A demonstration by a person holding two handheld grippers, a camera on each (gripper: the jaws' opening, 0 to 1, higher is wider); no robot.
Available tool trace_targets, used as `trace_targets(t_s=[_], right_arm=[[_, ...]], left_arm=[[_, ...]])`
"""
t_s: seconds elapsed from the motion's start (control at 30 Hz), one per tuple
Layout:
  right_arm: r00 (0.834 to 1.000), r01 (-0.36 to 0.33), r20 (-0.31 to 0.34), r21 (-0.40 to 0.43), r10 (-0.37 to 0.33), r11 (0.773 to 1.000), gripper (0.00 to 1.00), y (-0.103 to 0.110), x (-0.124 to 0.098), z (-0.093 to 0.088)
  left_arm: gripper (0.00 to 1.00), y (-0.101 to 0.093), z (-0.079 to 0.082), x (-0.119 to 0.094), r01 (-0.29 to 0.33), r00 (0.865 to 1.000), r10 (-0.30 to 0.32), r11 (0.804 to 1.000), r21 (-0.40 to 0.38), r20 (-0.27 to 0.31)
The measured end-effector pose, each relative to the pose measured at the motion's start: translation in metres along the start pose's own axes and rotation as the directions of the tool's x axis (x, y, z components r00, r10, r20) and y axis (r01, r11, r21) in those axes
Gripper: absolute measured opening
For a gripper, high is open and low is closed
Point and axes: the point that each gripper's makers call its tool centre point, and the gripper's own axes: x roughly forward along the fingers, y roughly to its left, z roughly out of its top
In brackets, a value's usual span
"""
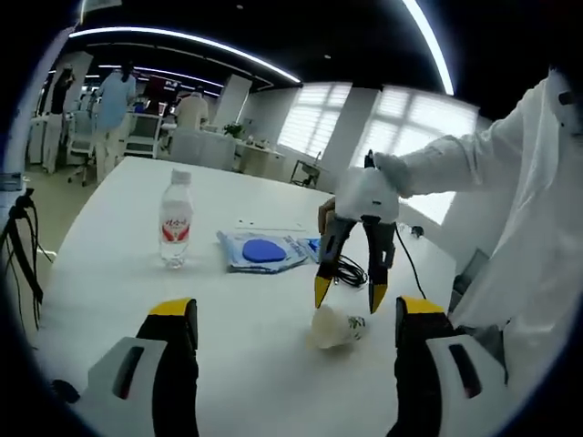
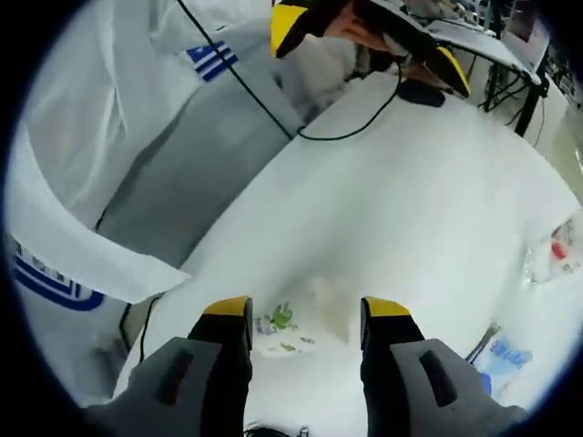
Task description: Arrange the tabletop items into an orderly group along one side of the table until the central work area is clear of visible clutter.
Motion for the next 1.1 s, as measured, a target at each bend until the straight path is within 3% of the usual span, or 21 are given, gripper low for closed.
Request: trace_targets(t_s=[0.13, 0.47, 0.87, 1.1], right_arm=[[0.998, -0.054, -0.040, -0.010, 0.053, 0.999, 0.38, -0.003, 0.007, -0.001], [0.969, -0.177, -0.175, -0.016, 0.172, 0.984, 0.30, 0.000, 0.020, -0.018], [0.946, -0.242, -0.220, 0.001, 0.236, 0.970, 0.09, 0.007, 0.023, -0.023], [0.951, -0.243, -0.186, 0.052, 0.249, 0.969, 0.01, 0.016, 0.019, -0.020]], left_arm=[[0.92, 0.004, 0.001, -0.003, -0.007, 1.000, 0.007, 1.000, -0.008, 0.017], [0.91, 0.010, -0.001, -0.008, -0.024, 0.999, 0.024, 1.000, -0.020, 0.030], [0.90, 0.011, -0.004, -0.010, -0.027, 0.999, 0.028, 0.999, -0.032, 0.043], [0.89, 0.010, -0.003, -0.009, -0.022, 0.999, 0.023, 0.999, -0.028, 0.043]])
